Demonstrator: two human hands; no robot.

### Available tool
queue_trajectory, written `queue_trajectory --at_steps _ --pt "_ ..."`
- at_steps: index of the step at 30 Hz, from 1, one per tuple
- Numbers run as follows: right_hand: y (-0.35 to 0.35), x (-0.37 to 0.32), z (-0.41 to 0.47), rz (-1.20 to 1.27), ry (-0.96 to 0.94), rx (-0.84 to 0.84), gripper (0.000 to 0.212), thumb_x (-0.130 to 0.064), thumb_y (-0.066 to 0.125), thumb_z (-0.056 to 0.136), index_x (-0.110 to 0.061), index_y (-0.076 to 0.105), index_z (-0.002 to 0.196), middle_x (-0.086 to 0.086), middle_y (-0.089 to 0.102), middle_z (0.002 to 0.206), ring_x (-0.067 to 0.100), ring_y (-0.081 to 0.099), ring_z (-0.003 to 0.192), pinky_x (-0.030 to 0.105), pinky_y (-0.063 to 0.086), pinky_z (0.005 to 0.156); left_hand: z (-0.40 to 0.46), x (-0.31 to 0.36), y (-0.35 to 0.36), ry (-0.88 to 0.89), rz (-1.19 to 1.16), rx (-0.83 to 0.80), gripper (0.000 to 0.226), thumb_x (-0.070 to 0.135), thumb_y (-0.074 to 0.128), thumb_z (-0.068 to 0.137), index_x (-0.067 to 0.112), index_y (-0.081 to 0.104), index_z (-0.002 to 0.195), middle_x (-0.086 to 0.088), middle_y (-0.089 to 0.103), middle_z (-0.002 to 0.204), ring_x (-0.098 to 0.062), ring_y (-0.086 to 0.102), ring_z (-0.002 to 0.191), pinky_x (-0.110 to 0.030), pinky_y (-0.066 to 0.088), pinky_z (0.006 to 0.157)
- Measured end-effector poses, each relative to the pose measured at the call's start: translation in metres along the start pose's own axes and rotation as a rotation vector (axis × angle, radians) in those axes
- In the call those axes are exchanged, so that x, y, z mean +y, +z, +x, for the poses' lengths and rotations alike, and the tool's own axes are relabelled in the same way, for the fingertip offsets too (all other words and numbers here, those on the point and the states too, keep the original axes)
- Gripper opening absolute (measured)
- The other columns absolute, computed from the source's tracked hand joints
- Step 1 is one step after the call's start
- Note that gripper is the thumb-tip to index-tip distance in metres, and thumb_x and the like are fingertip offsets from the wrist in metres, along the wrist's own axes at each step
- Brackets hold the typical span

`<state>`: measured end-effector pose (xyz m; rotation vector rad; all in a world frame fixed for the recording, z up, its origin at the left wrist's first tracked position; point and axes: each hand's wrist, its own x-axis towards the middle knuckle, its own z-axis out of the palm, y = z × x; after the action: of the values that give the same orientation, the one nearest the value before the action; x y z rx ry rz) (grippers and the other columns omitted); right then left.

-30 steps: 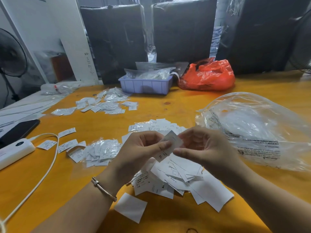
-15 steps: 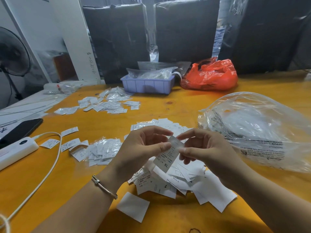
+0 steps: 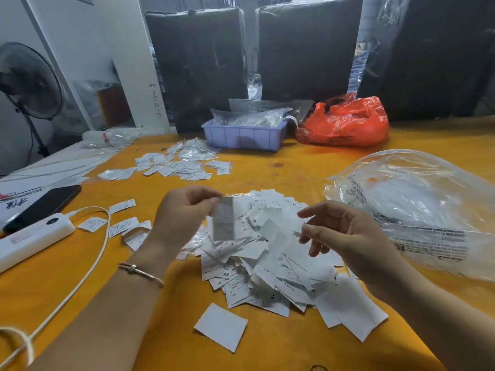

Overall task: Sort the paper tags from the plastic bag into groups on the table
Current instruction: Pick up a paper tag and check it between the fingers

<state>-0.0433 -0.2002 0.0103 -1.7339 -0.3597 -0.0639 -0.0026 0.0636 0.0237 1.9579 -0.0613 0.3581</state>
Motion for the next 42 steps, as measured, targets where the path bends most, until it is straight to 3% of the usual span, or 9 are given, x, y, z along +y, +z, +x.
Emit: queue_trajectory --at_steps 4,11,15,20,24,26,33,38,42 --pt "-0.002 0.001 0.001 -0.035 0.002 -0.007 0.015 -0.007 0.065 0.088 -0.017 0.068 0.099 0.006 0.072 0.077 0.018 0.065 0.062 0.019 0.05 0.057 0.019 -0.028 -0.022 -0.139 0.236 0.163 0.028 0.013 0.059 0.096 0.031 0.07 0.078 0.008 0.069 0.09 -0.008 0.058 0.081 -0.025 0.042 0.06" --pt "-0.016 -0.001 0.007 -0.102 -0.058 0.103 0.016 -0.003 0.063 0.088 -0.014 0.068 0.098 0.006 0.072 0.074 0.017 0.065 0.058 0.018 0.051 0.054 0.025 -0.048 -0.027 -0.235 0.481 0.093 0.027 0.016 0.057 0.098 0.032 0.069 0.081 0.008 0.067 0.089 -0.02 0.062 0.082 -0.033 0.051 0.064" --pt "-0.035 0.0 0.012 -0.548 -0.156 0.323 0.012 -0.007 0.068 0.084 -0.013 0.07 0.094 -0.002 0.069 0.069 0.018 0.065 0.062 0.033 0.054 0.059 0.022 -0.047 -0.025 -0.21 0.438 0.138 0.026 0.015 0.047 0.102 0.026 0.071 0.104 0.004 0.065 0.095 -0.022 0.062 0.083 -0.044 0.054 0.079" --pt "-0.072 0.003 0.018 -1.054 -0.037 0.577 0.018 -0.004 0.064 0.08 -0.011 0.071 0.095 0.006 0.069 0.084 0.033 0.059 0.083 0.034 0.04 0.066 0.015 -0.033 -0.012 -0.044 0.369 0.182 0.026 0.013 0.048 0.101 0.027 0.069 0.1 0.007 0.067 0.095 -0.016 0.057 0.069 -0.031 0.047 0.061" --pt "-0.085 0.009 0.022 -1.222 0.208 0.418 0.038 -0.04 0.07 0.084 -0.015 0.066 0.112 0.007 0.064 0.113 0.029 0.052 0.111 0.041 0.042 0.087 0.0 -0.019 0.01 0.08 0.295 0.102 0.023 0.012 0.055 0.098 0.027 0.071 0.096 0.017 0.067 0.095 -0.001 0.06 0.088 -0.016 0.04 0.065" --pt "-0.086 0.013 0.025 -1.254 0.296 0.348 0.046 -0.05 0.065 0.085 -0.019 0.061 0.119 0.004 0.06 0.119 0.025 0.05 0.115 0.038 0.041 0.089 -0.006 -0.016 0.02 0.131 0.274 0.045 0.023 0.011 0.058 0.096 0.027 0.073 0.094 0.017 0.068 0.094 0.009 0.059 0.082 -0.01 0.038 0.062" --pt "-0.087 0.018 0.025 -1.294 0.303 0.423 0.015 -0.01 0.056 0.088 -0.013 0.07 0.085 0.005 0.063 0.093 0.028 0.057 0.084 0.031 0.043 0.063 -0.014 -0.017 0.036 0.201 0.274 -0.107 0.027 0.011 0.063 0.094 0.036 0.069 0.088 0.017 0.068 0.096 0.011 0.057 0.076 -0.008 0.042 0.059" --pt "-0.09 0.018 0.026 -1.262 0.194 0.538 0.017 -0.014 0.061 0.091 -0.01 0.072 0.079 0.007 0.066 0.082 0.03 0.056 0.075 0.029 0.037 0.059 -0.015 -0.017 0.036 0.197 0.236 -0.107 0.025 0.009 0.063 0.094 0.031 0.073 0.089 0.013 0.071 0.096 0.012 0.056 0.063 -0.008 0.042 0.054" --pt "-0.089 0.017 0.025 -1.172 0.121 0.621 0.02 -0.017 0.074 0.083 -0.01 0.063 0.068 0.004 0.059 0.068 0.027 0.049 0.065 0.028 0.03 0.055 -0.016 -0.017 0.037 0.214 0.213 -0.109 0.028 0.009 0.064 0.093 0.035 0.073 0.089 0.015 0.071 0.095 0.005 0.061 0.076 -0.014 0.047 0.059"
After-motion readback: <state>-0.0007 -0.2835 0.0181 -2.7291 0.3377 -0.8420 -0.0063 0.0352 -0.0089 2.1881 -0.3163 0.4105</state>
